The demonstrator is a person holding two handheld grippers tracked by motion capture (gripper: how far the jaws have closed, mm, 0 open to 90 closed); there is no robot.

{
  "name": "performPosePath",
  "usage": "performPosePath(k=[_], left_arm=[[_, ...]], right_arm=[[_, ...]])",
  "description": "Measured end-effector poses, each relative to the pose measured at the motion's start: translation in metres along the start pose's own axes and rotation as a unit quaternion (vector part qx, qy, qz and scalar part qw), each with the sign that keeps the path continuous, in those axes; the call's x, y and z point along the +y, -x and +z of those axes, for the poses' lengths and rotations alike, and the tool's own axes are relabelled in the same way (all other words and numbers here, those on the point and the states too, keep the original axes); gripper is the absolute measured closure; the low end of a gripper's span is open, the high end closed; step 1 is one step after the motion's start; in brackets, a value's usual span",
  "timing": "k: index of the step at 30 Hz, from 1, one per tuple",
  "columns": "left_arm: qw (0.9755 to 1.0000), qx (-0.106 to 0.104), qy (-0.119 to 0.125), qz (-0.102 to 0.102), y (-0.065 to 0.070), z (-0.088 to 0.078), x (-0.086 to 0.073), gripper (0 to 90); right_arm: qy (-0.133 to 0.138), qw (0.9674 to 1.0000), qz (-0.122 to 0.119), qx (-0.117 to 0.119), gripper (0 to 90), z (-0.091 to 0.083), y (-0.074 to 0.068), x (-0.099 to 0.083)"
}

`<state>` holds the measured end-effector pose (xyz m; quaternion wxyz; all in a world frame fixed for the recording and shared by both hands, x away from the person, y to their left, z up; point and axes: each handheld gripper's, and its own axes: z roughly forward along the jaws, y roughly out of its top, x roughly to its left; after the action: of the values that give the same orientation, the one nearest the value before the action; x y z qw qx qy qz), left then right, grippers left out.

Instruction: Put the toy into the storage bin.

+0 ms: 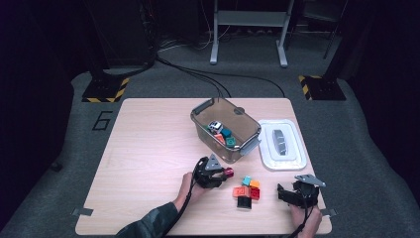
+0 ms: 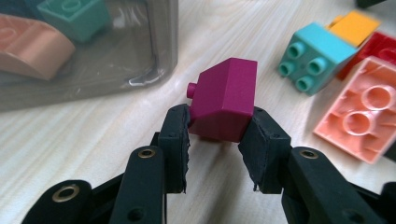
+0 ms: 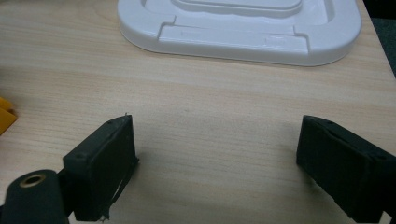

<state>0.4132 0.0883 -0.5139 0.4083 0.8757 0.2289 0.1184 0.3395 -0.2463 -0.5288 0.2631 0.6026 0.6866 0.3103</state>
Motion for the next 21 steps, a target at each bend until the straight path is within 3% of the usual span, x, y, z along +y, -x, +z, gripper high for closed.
performPosePath(k=[7, 13, 16, 21], left_arm=[[0.9998, 0.003, 0.008, 0.020, 0.004, -0.016, 0.011, 62.6], [0.9998, 0.012, 0.008, 0.012, 0.004, -0.032, 0.008, 62.6], [0.9997, 0.017, 0.018, -0.003, -0.001, -0.042, 0.005, 62.6], [0.9992, 0.030, 0.025, -0.011, -0.013, -0.058, 0.005, 62.6]], right_arm=[[0.000, 1.0000, 0.000, -0.001, 10.9, 0.000, 0.000, 0.000], [-0.004, 1.0000, 0.002, -0.001, 10.6, -0.001, -0.001, 0.000], [-0.005, 1.0000, 0.002, -0.001, 10.6, -0.001, -0.001, 0.000], [-0.005, 1.0000, 0.002, -0.001, 10.6, -0.001, -0.001, 0.000]])
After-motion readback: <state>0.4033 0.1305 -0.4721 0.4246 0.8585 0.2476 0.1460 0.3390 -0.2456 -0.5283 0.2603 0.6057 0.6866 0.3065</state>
